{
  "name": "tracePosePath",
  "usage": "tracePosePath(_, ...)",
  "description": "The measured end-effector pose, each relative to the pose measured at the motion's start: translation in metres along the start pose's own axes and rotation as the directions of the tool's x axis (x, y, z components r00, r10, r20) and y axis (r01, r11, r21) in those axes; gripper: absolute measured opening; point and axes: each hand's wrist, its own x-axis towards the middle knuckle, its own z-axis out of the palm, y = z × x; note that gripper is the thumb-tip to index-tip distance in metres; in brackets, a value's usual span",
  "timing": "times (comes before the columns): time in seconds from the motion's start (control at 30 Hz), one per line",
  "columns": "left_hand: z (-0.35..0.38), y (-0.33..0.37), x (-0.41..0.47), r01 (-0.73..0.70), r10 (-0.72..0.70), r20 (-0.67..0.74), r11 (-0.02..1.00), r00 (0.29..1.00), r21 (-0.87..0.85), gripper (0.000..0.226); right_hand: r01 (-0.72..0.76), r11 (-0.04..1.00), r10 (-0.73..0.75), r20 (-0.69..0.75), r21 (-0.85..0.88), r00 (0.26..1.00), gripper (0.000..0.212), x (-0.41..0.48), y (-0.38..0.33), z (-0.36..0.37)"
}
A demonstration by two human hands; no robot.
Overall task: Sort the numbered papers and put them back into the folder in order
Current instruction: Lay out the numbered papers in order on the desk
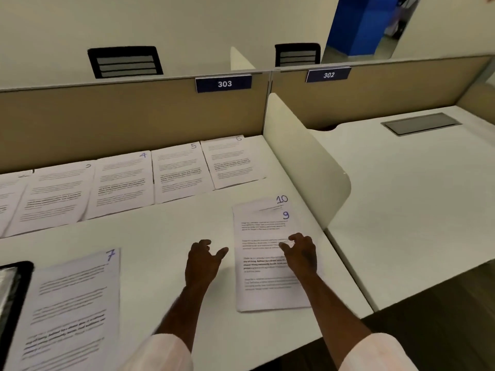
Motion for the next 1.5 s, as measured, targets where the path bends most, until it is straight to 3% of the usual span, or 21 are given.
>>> tracePosePath(0.23,0.057,0.032,-0.004,0.199,-0.201,0.017,0.977,0.979,0.072,0.082,-0.025,0.996,0.033,0.098,-0.088,0.995,0.062,0.036,0.030,-0.012)
tracePosePath(0.43,0.077,0.049,-0.005,0.258,-0.262,0.009,0.954,0.965,0.150,0.076,-0.099,0.993,0.108,0.136,-0.070,0.985,0.071,0.047,0.029,-0.007)
tracePosePath(0.57,0.084,0.058,-0.005,0.316,-0.320,0.060,0.946,0.945,0.071,0.062,-0.193,0.981,0.190,0.171,-0.001,0.967,0.065,0.055,0.027,-0.004)
tracePosePath(0.67,0.086,0.055,-0.004,0.335,-0.335,0.086,0.942,0.938,0.020,0.051,-0.257,0.965,0.242,0.202,0.054,0.949,0.049,0.063,0.025,-0.003)
tracePosePath(0.8,0.084,0.052,0.000,0.303,-0.299,0.080,0.951,0.951,-0.056,0.036,-0.212,0.971,0.186,0.215,0.105,0.959,0.030,0.067,0.019,-0.010)
tracePosePath(0.9,0.085,0.053,0.005,0.276,-0.275,0.029,0.959,0.961,-0.066,0.041,-0.127,0.990,0.135,0.128,-0.068,0.982,0.036,0.069,0.014,-0.015)
tracePosePath(1.03,0.093,0.066,0.006,0.267,-0.269,-0.014,0.961,0.963,-0.073,0.043,-0.095,0.982,0.120,0.153,-0.160,0.981,0.041,0.071,0.012,-0.015)
tracePosePath(1.23,0.104,0.072,0.003,0.270,-0.270,0.001,0.962,0.963,-0.028,0.037,-0.147,0.988,0.151,0.177,-0.038,0.973,0.035,0.075,0.009,-0.013)
tracePosePath(1.5,0.105,0.073,-0.003,0.271,-0.274,0.011,0.944,0.962,-0.186,0.028,-0.095,0.993,0.100,0.067,-0.066,0.993,0.023,0.067,0.010,-0.013)
